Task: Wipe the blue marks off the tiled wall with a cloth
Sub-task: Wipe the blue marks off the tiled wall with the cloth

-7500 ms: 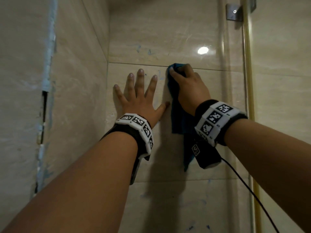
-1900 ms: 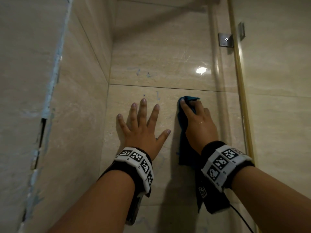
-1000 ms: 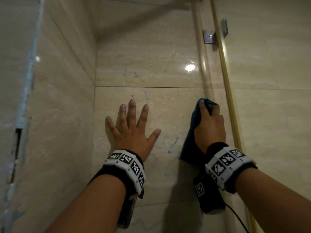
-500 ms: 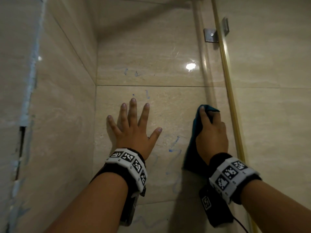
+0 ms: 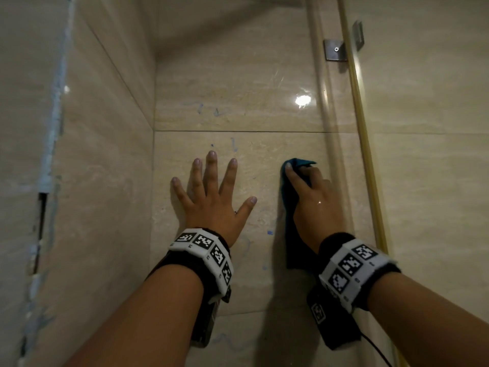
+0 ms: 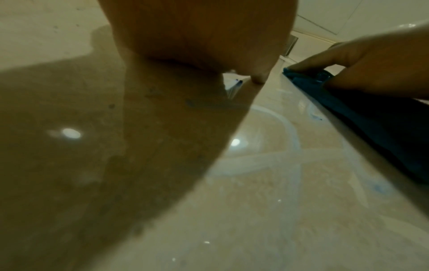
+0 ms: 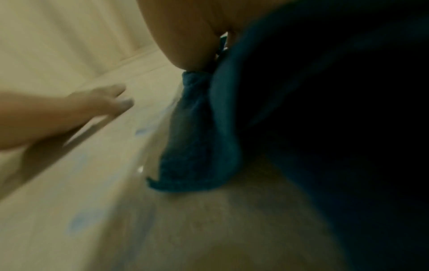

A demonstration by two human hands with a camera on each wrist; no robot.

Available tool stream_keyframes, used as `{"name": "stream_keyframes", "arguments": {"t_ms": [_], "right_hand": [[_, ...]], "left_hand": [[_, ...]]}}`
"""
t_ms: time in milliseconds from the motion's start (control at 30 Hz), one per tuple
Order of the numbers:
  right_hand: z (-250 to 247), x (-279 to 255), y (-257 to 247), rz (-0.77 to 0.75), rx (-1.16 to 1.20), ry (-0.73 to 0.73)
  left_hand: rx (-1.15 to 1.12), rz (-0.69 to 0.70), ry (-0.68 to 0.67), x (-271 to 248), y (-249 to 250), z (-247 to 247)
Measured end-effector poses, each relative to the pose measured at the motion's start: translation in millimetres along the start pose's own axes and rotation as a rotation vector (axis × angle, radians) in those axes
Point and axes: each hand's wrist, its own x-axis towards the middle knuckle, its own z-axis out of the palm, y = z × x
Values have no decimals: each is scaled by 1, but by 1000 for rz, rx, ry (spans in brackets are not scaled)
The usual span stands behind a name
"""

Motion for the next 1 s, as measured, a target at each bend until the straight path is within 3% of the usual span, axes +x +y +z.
{"name": "stream_keyframes", "arguments": {"t_ms": [200, 267, 333, 400, 500, 600, 700, 900, 1000], "right_hand": [[6, -20, 4, -91, -48, -27], [2, -15, 8, -24, 1, 27], [-2, -7, 9, 80, 17, -10], [-5, -3, 5, 93, -15, -48], [-5, -9, -3, -46, -80, -89], [-2, -23, -2, -173, -122, -145], [4, -33, 12, -224, -147, -98], [-2, -25, 3, -56, -44, -116], [-3, -16, -11, -70, -66, -108]], "left_hand": [[21, -2, 2, 0, 0, -1], [29, -3, -5, -1, -1, -2], [34, 3, -11, 0, -2, -3], [41, 5, -18, 1, -2, -5], [52, 0, 0, 1, -1, -4], [39, 62, 142, -9, 0, 5], [47, 128, 191, -24, 0, 18], [116, 139, 187, -36, -11, 34], [106, 146, 188, -35, -12, 37]]}}
